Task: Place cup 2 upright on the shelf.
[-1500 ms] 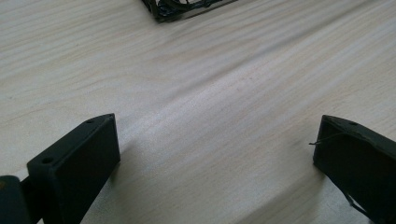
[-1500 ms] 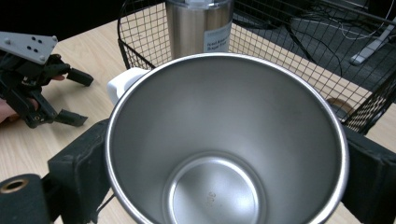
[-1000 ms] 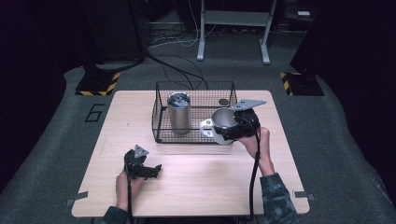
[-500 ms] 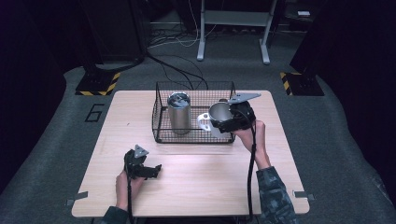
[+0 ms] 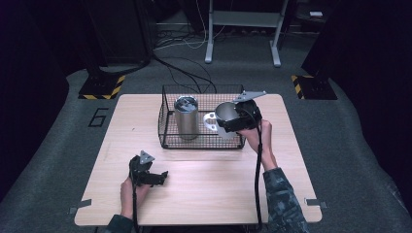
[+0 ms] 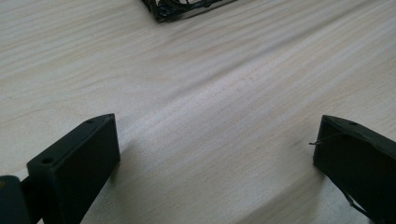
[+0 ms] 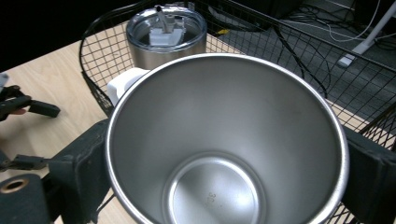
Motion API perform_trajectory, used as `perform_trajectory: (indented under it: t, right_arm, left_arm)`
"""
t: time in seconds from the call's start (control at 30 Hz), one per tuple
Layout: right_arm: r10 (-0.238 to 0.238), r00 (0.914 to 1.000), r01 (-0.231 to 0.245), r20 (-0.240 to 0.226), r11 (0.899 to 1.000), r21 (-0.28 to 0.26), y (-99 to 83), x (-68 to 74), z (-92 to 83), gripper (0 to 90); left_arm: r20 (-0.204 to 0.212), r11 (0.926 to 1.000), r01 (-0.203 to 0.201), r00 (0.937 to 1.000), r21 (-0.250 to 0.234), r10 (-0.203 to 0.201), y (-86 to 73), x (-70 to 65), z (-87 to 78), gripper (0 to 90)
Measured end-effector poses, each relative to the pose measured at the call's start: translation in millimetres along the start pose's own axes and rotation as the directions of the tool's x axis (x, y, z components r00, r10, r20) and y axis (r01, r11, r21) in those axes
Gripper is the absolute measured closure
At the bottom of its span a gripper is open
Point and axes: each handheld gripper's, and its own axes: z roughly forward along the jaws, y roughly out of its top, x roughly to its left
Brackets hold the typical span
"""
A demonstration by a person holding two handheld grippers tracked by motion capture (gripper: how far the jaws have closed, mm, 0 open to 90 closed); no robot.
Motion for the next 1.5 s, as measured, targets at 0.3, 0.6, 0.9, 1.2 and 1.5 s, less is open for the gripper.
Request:
perform_trajectory:
  t: [0.3, 0.6, 0.9, 1.2, 1.5]
  right_arm:
    - [0.011, 0.9997, -0.012, 0.021, 1.0, 0.015, 3.0, -6.5, 11.4, 6.2]
    - [0.023, 0.9992, -0.024, 0.032, 0.999, 0.022, 5.2, -11.4, 20.1, 6.2]
    - [0.024, 0.9975, -0.026, 0.066, 0.999, 0.034, 6.7, -15.2, 31.7, 6.2]
    - [0.015, 0.9954, -0.02, 0.094, 0.998, 0.06, 6.2, -16.5, 45.5, 6.2]
    - [0.045, 0.9928, -0.054, 0.111, 0.996, 0.073, 3.0, -19.7, 58.1, 6.2]
  left_arm:
    - [0.0, 1.0, -0.001, 1.0, 0.001, 0.001, 0.1, 0.0, 0.0, 0.3]
    - [0.001, 1.0, -0.004, 1.0, 0.004, 0.004, 0.1, 0.2, -0.1, 0.3]
    - [0.002, 1.0, -0.006, 1.0, 0.004, 0.006, 0.2, 0.4, -0.2, 0.3]
    - [0.002, 1.0, -0.006, 1.0, 0.004, 0.006, 0.1, 0.4, -0.2, 0.3]
    - [-0.003, 1.0, 0.001, 1.0, -0.007, -0.001, -0.1, -0.2, 0.6, 0.3]
